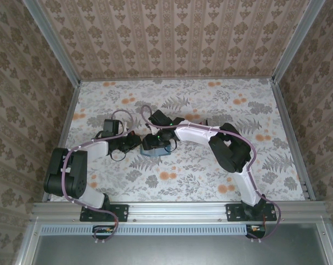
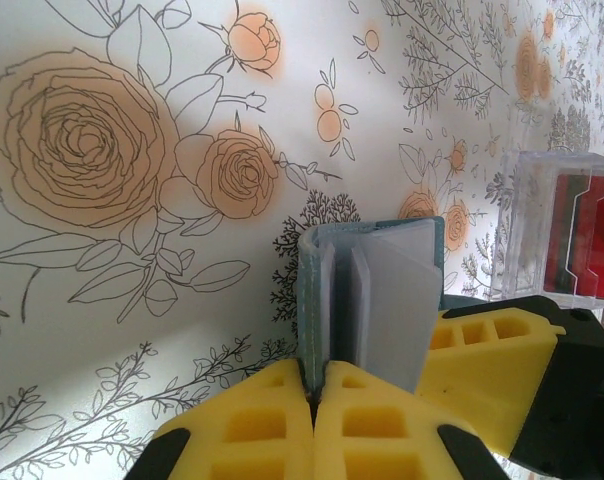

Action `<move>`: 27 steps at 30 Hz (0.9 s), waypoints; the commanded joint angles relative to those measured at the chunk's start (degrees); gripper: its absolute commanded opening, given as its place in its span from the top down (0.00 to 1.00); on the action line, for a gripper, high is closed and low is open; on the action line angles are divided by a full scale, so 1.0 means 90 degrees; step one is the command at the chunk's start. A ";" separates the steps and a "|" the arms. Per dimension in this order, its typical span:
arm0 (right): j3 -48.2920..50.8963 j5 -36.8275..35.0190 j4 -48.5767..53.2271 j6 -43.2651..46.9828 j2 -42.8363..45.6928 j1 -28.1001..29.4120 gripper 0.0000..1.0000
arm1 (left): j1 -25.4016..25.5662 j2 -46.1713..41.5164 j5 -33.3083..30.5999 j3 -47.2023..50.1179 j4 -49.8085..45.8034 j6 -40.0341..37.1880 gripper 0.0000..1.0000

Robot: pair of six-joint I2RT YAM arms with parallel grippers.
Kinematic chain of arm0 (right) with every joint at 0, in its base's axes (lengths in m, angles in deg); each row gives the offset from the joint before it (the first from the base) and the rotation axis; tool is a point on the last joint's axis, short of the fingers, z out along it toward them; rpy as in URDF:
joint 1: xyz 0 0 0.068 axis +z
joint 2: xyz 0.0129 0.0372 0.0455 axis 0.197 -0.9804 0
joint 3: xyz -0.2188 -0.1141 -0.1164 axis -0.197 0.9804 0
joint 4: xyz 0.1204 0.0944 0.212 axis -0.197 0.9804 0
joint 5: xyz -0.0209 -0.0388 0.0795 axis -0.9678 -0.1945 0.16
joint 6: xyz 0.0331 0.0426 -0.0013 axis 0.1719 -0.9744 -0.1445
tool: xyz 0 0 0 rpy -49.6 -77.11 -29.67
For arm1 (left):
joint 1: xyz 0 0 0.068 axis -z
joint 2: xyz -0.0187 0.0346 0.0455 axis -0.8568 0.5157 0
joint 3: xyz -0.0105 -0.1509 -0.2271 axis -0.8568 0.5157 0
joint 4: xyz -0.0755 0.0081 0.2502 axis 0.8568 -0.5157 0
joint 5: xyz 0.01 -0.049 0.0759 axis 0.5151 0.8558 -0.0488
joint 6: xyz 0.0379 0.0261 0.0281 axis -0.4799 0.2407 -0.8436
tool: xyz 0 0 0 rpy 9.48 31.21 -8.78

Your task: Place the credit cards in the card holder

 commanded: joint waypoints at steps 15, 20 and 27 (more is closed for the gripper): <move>0.0293 -0.1652 0.0773 0.0383 0.0302 -0.0245 0.55 | -0.0219 -0.0133 0.0023 0.0130 -0.0298 -0.0108 0.97; 0.0541 -0.1771 0.0760 0.0404 0.0454 -0.0375 0.53 | -0.0267 -0.0133 0.0019 0.0159 -0.0341 -0.0152 0.97; 0.0731 -0.1755 0.0711 0.0443 0.0496 -0.0439 0.53 | -0.0335 -0.0222 -0.0037 0.0144 -0.0484 -0.0229 0.91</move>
